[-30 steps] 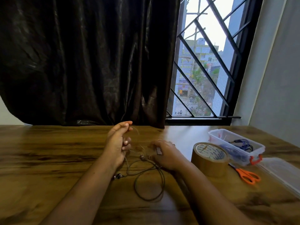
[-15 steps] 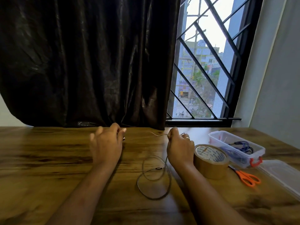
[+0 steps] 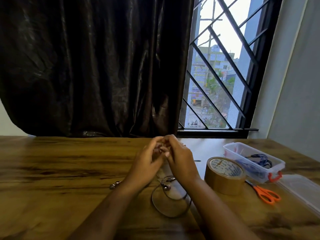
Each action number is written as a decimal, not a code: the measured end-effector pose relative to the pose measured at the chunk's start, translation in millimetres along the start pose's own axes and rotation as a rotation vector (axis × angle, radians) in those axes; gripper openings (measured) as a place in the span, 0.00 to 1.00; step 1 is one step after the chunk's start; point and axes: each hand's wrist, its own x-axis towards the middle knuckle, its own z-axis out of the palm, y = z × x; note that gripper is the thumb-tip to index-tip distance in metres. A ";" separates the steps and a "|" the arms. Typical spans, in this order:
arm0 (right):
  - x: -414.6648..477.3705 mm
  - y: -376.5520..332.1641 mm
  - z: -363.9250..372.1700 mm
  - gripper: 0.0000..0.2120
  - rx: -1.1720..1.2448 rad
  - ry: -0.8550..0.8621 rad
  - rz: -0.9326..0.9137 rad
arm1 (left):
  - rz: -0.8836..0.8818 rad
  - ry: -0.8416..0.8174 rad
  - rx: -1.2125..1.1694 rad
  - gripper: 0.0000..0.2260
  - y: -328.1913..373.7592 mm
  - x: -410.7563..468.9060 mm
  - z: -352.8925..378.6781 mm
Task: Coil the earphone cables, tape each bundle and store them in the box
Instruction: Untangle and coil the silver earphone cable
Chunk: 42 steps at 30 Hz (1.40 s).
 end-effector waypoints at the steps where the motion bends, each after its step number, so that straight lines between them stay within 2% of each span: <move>1: -0.3 -0.3 -1.0 0.09 -0.012 -0.016 -0.013 | 0.006 0.012 0.028 0.13 -2.0 -0.6 -1.1; 4: -1.0 3.5 -5.4 0.09 -0.133 -0.037 -0.045 | 0.008 0.135 0.224 0.04 -4.5 1.3 -10.6; 7: 0.2 3.5 -5.8 0.12 -0.345 -0.089 -0.045 | 0.062 0.296 0.469 0.09 -0.3 2.6 -15.4; 9: 1.2 4.2 -7.0 0.11 -0.393 -0.107 0.009 | 0.086 0.318 0.488 0.14 1.3 4.3 -21.1; 12: 0.8 11.2 -14.1 0.10 -0.330 -0.058 0.127 | -0.026 0.357 0.244 0.19 3.0 6.5 -30.3; 14: 0.4 17.6 -19.1 0.10 -0.298 0.032 0.216 | -0.218 0.367 -0.130 0.20 12.0 6.8 -38.4; 15: 1.0 19.2 -20.9 0.11 -0.262 0.091 0.263 | -0.327 0.280 -0.327 0.18 16.4 6.5 -44.1; 16: 2.6 20.9 -21.2 0.12 -0.202 0.147 0.304 | -0.420 0.132 -0.454 0.16 20.5 5.1 -49.3; 18: 7.5 20.1 -18.8 0.13 0.014 0.215 0.378 | -0.557 -0.214 -0.504 0.11 30.0 -0.1 -53.2; 20: 12.8 14.5 -16.5 0.11 0.472 0.211 0.500 | -0.579 -0.413 -0.460 0.07 33.2 -4.2 -43.6; 21: 14.5 7.4 -17.1 0.10 0.753 0.176 0.572 | -0.565 -0.397 -0.434 0.06 31.0 -4.3 -36.0; 23: 15.7 -6.5 -19.2 0.09 1.190 0.085 0.656 | -0.490 -0.168 -0.374 0.08 22.5 -2.6 -20.9; 26: 16.9 -16.2 -23.4 0.10 1.412 0.019 0.671 | -0.266 0.203 -0.136 0.19 13.1 1.0 -8.8; 28: 19.1 -17.4 -26.1 0.11 1.485 0.040 0.674 | -0.162 0.315 -0.046 0.26 11.7 1.6 -8.2; 30: 20.3 -16.7 -26.3 0.12 1.484 0.058 0.692 | -0.159 0.330 -0.156 0.33 13.4 3.1 -12.2; 32: 19.0 -13.6 -25.4 0.13 1.384 0.066 0.726 | -0.204 0.265 -0.324 0.41 13.1 3.6 -17.7; 34: 15.8 -11.8 -25.6 0.13 1.264 0.009 0.734 | -0.155 0.131 -0.199 0.46 10.1 1.9 -22.0; 35: 14.1 -11.7 -25.9 0.11 1.225 -0.046 0.731 | -0.124 0.052 -0.112 0.45 9.1 1.5 -21.8; 37: 12.0 -13.0 -26.0 0.08 1.180 -0.146 0.731 | -0.082 -0.070 -0.069 0.36 13.5 1.2 -16.5; 40: 12.0 -13.4 -22.8 0.09 1.066 -0.141 0.764 | -0.094 -0.225 -0.262 0.24 20.0 -0.6 -5.3; 42: 12.5 -10.9 -22.3 0.08 0.977 -0.101 0.824 | -0.171 -0.198 -0.334 0.17 20.2 -2.1 -3.6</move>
